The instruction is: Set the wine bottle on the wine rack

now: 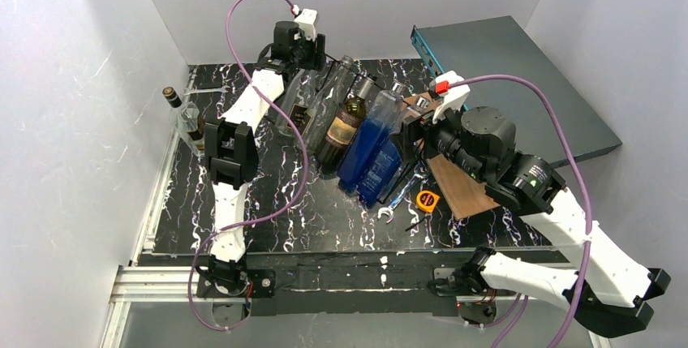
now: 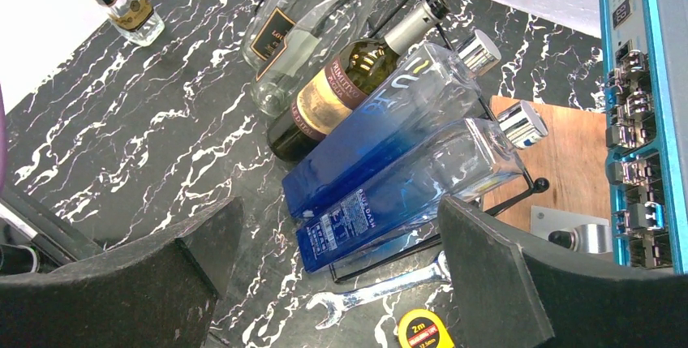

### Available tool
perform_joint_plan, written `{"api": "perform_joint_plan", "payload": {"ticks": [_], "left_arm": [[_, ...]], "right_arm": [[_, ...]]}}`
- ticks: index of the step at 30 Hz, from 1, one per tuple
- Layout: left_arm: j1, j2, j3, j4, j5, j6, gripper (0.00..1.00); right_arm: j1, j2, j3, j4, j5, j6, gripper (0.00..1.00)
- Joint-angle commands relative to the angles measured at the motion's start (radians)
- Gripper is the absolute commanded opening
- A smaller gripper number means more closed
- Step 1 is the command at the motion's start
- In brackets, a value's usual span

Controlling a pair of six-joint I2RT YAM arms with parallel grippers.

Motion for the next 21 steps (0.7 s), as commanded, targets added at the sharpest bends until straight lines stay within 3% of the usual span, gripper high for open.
{"api": "perform_joint_plan", "payload": {"ticks": [1,9,21], "left_arm": [[-0.041,-0.043,-0.007,-0.077,0.083,-0.047,0.56],[-0.041,-0.096,-0.012,-0.115,0.032,-0.04,0.7],[-0.04,-0.246,-0.047,-0.209,-0.042,-0.016,0.82]], "right_arm": [[-0.002,-0.019,0.016,0.034,0.007,0.004,0.99],[-0.003,-0.025,0.02,0.034,-0.004,0.016,0.98],[-0.003,-0.052,-0.003,0.045,-0.02,0.031,0.98]]}}
